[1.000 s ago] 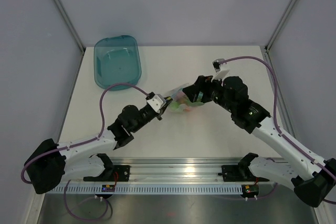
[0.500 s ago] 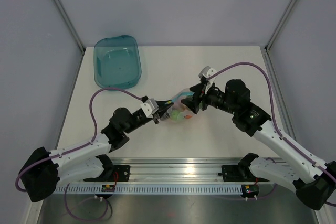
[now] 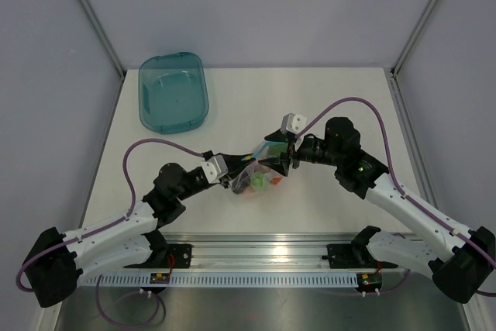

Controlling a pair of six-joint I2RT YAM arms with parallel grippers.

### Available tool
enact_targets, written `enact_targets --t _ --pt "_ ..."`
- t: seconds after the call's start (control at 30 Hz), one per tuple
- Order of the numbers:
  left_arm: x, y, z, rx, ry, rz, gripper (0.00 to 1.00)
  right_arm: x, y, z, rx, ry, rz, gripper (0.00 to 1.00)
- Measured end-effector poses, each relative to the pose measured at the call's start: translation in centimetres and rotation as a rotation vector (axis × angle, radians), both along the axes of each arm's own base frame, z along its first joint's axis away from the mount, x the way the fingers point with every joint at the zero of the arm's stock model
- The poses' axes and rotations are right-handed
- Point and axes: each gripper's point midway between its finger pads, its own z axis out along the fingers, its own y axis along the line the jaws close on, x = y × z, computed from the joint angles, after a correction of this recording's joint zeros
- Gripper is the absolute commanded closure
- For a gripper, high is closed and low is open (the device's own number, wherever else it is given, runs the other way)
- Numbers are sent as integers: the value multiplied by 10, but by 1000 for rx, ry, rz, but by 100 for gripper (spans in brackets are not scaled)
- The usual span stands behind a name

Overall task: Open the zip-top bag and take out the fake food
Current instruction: Move the zipper food storage bag to the center of the board, then unzip the zipper food storage bag at the center of the board.

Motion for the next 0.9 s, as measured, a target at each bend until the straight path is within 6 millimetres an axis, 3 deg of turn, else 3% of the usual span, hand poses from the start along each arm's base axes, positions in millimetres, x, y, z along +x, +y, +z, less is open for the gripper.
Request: enact_targets --t 0.23,0.37,0.53,0.77,0.9 --pt "-11 0 -3 41 -41 -50 100 -14 5 7 11 -78 109 27" --pt "-14 2 -1 48 -64 -54 100 -16 12 4 -3 -81 165 32" --pt "-13 2 -2 56 -69 -51 100 -16 16 -11 -45 -43 199 58" --pt "-8 5 -5 59 -49 -19 100 -21 17 -17 -65 -23 214 93" --pt "-5 6 -5 53 -30 -1 94 -23 17 -18 -66 -8 217 100"
